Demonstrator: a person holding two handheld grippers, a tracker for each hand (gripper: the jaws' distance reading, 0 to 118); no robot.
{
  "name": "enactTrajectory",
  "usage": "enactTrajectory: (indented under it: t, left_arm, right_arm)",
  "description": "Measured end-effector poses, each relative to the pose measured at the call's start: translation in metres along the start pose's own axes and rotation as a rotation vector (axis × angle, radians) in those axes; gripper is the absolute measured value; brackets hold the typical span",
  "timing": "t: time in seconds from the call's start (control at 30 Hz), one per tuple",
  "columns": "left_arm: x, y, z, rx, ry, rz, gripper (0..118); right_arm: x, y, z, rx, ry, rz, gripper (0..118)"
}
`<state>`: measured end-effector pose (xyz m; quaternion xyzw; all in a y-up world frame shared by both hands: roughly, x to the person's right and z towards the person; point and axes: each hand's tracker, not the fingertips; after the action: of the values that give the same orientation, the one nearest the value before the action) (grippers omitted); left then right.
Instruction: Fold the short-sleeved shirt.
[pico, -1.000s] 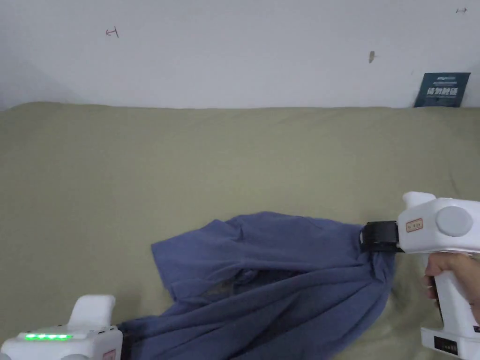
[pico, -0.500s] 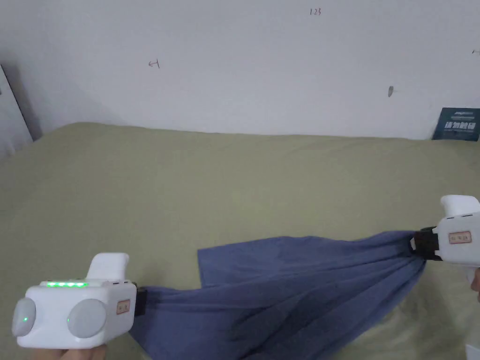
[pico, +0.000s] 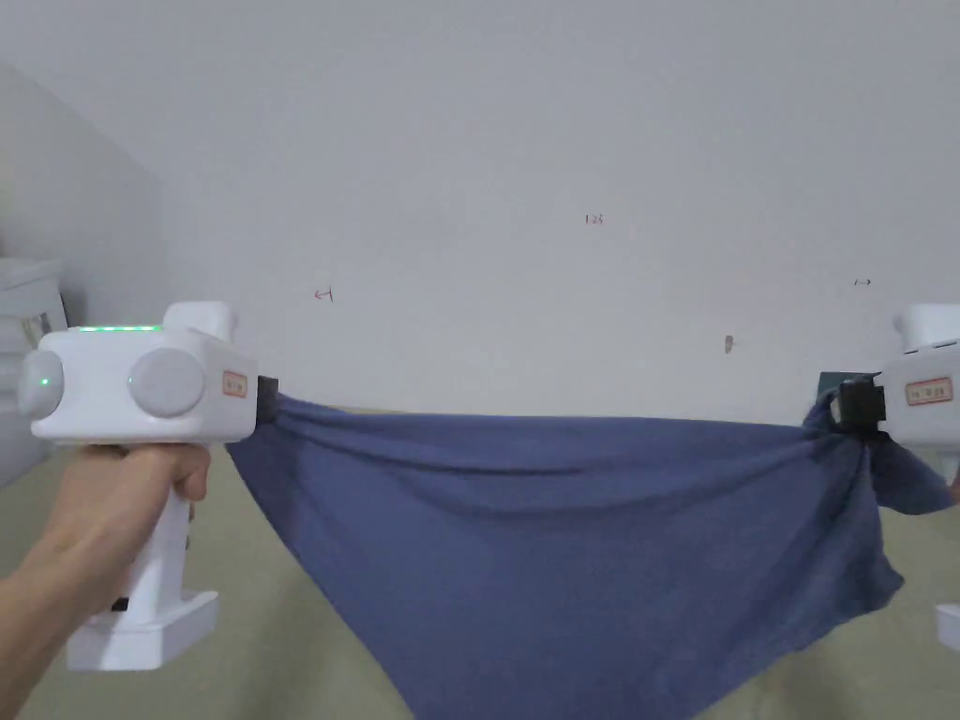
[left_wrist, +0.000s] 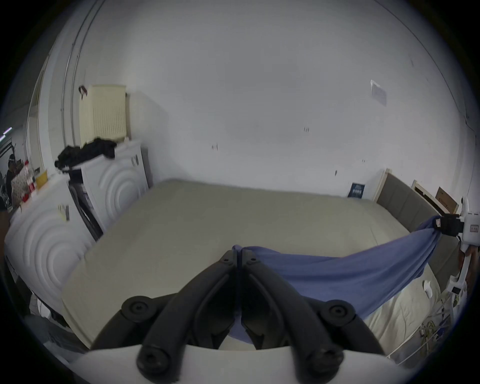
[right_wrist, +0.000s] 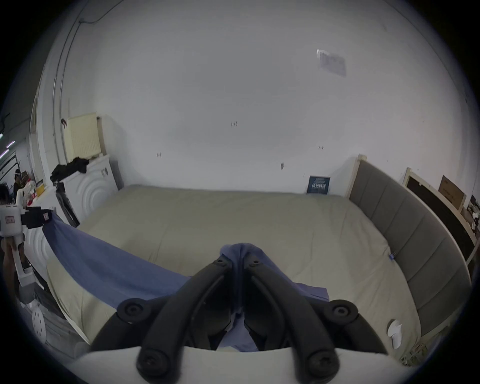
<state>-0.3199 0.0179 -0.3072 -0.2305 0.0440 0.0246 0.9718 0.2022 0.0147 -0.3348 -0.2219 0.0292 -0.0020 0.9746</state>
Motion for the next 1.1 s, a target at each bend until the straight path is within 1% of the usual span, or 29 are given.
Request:
enactTrajectory:
  t: [0.17,0.2,0.3,0.37,0.43,0.6,0.67,0.8,0.9,1.0,1.1]
  left_arm:
    - [0.012,0.049,0.003,0.040,0.025,-0.007,1]
    - [0.014,0.057,0.001,0.053,0.034,-0.043,1]
    - [0.019,0.080,-0.004,0.066,0.044,-0.038,1]
    - [0.022,0.091,-0.017,0.062,0.045,-0.035,1]
    - [0.027,0.099,-0.027,0.074,0.081,-0.055,1]
    - [0.031,0.117,-0.069,0.083,0.110,-0.039,1]
    - [0.031,0.126,-0.083,0.089,0.100,-0.029,1]
    - [0.039,0.142,-0.119,0.102,0.137,-0.067,0]
    - [0.042,0.152,-0.146,0.108,0.156,-0.049,0]
    - [0.043,0.156,-0.170,0.108,0.158,0.010,0]
    - [0.045,0.149,-0.193,0.099,0.187,-0.023,0]
  right_arm:
    - [-0.005,0.036,0.010,0.046,-0.036,0.025,10]
    - [-0.006,0.043,0.010,0.061,-0.045,0.031,10]
    - [-0.011,0.063,-0.002,0.066,-0.059,0.057,10]
    - [-0.012,0.076,-0.016,0.068,-0.076,0.048,10]
    - [-0.012,0.087,-0.033,0.070,-0.086,0.034,10]
    - [-0.013,0.115,-0.077,0.090,-0.108,0.012,10]
    - [-0.013,0.124,-0.094,0.095,-0.111,0.011,10]
    - [-0.016,0.143,-0.130,0.106,-0.137,0.040,10]
    - [-0.023,0.154,-0.157,0.122,-0.177,0.120,10]
    - [-0.024,0.159,-0.183,0.120,-0.163,0.079,10]
    - [-0.022,0.154,-0.209,0.104,-0.155,0.066,10]
